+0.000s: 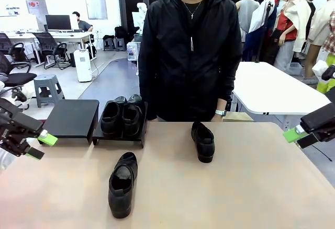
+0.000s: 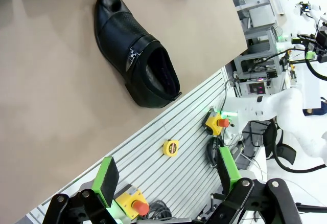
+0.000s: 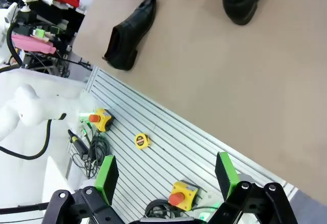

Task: Organize the shoes by placing them on the stand.
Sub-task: Place the Shoe from the middle of the table onto the Shoes Stand.

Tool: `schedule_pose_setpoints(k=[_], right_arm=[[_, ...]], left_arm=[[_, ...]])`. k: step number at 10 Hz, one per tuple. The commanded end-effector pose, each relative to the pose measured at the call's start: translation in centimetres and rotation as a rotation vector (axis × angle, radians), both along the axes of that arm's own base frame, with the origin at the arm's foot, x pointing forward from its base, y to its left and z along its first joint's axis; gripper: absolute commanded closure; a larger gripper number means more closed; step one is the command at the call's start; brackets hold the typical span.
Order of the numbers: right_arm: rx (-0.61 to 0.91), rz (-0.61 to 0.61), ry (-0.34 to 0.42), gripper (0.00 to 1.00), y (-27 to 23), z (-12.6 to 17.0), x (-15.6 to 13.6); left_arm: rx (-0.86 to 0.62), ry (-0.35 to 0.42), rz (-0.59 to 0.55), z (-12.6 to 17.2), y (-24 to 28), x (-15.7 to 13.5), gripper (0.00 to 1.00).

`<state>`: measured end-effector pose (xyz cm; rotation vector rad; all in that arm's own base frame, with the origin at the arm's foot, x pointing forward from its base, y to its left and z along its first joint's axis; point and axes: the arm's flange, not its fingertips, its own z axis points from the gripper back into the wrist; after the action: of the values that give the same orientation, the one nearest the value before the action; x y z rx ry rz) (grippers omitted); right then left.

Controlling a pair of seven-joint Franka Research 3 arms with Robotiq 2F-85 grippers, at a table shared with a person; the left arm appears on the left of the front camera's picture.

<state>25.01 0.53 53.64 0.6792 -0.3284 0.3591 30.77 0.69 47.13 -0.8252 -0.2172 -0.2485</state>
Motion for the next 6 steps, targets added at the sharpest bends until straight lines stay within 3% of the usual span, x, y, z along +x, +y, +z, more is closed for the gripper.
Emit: schedule_pose_setpoints(k=[1, 6], right_arm=[[0.012, -0.002, 0.002, 0.0, -0.3, -0.06, -0.2], [0.012, -0.002, 0.002, 0.0, -0.3, -0.06, -0.2]], left_arm=[[-0.024, -0.014, -0.013, -0.03, 0.12, -0.09, 0.0], [-0.024, -0.014, -0.013, -0.03, 0.12, -0.09, 0.0]])
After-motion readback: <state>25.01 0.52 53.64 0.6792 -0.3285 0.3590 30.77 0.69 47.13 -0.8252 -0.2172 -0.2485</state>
